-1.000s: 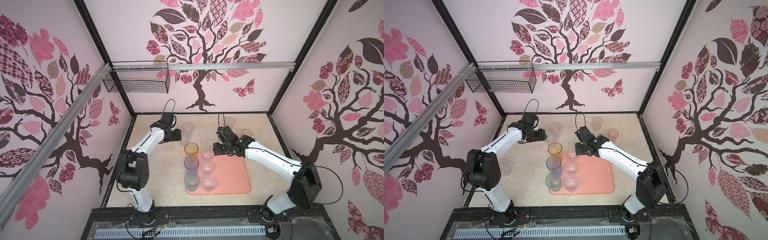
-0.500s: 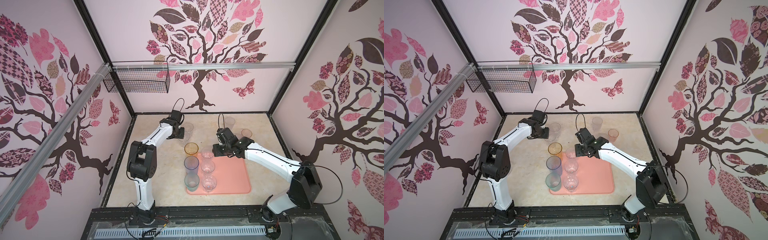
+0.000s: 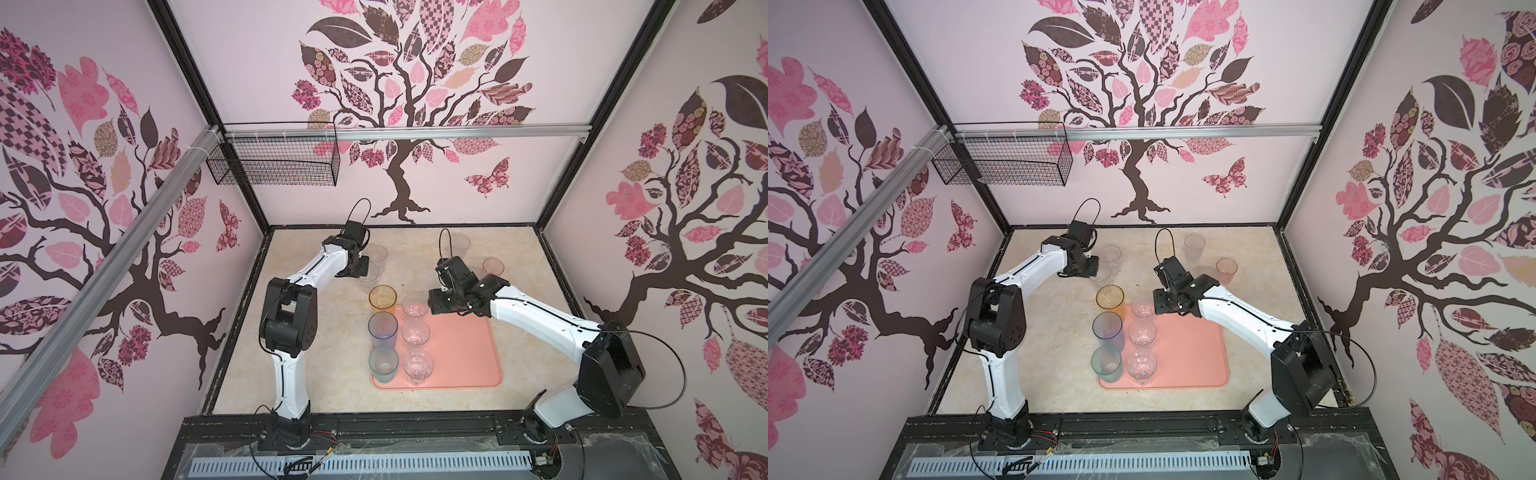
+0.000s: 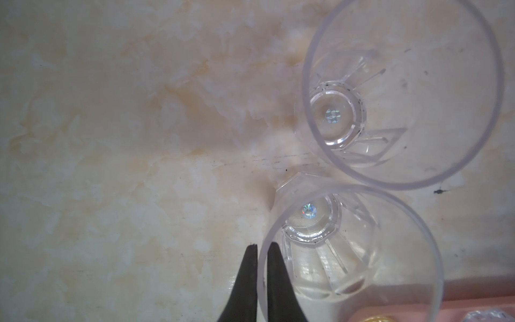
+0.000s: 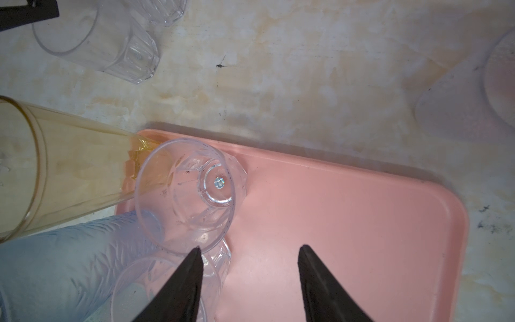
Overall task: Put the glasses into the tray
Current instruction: 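Open the right gripper and lift it away while the left gripper reaches toward clear glasses, then grasp a clear glass with the left gripper and carry it over the tray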
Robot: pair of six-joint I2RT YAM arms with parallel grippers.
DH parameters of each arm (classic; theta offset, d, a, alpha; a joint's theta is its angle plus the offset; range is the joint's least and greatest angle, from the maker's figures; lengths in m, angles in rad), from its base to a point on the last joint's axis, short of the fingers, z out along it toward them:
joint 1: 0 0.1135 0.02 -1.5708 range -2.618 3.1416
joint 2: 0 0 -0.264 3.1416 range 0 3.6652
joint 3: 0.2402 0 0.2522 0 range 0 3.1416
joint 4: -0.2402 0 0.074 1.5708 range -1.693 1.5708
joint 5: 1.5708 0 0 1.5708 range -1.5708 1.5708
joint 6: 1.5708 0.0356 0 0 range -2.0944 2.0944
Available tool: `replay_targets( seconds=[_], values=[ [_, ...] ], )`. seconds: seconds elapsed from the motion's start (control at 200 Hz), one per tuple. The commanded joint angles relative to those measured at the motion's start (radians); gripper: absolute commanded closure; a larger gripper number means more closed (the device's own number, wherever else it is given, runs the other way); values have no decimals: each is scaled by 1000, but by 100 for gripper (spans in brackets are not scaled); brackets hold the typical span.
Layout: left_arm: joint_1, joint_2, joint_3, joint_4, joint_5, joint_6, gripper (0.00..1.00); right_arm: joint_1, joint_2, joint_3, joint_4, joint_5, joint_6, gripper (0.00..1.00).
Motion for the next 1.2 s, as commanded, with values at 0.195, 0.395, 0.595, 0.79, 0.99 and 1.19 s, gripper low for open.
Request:
replay_targets(
  seconds=[0.195,0.395,0.595,0.79,0.99,1.19],
  values=[
    [0,-91,9,-78,-47,18,100,-20,-52,7,-13,-16,-11,42],
    [0,-246,-24,-114,-59,9,100,-41,-61,13,-17,-29,-11,42],
    [-21,-317,117,-207,-95,-10,100,-81,-75,16,-11,-57,-4,43],
    [-160,-291,340,-259,-109,-39,100,-168,-112,-9,-19,-66,12,43],
    [-386,-184,464,-242,-24,-99,100,-361,-204,-104,2,-115,79,45],
    [-507,-44,503,-203,39,-136,100,-467,-272,-168,6,-105,101,46]
  ],
)
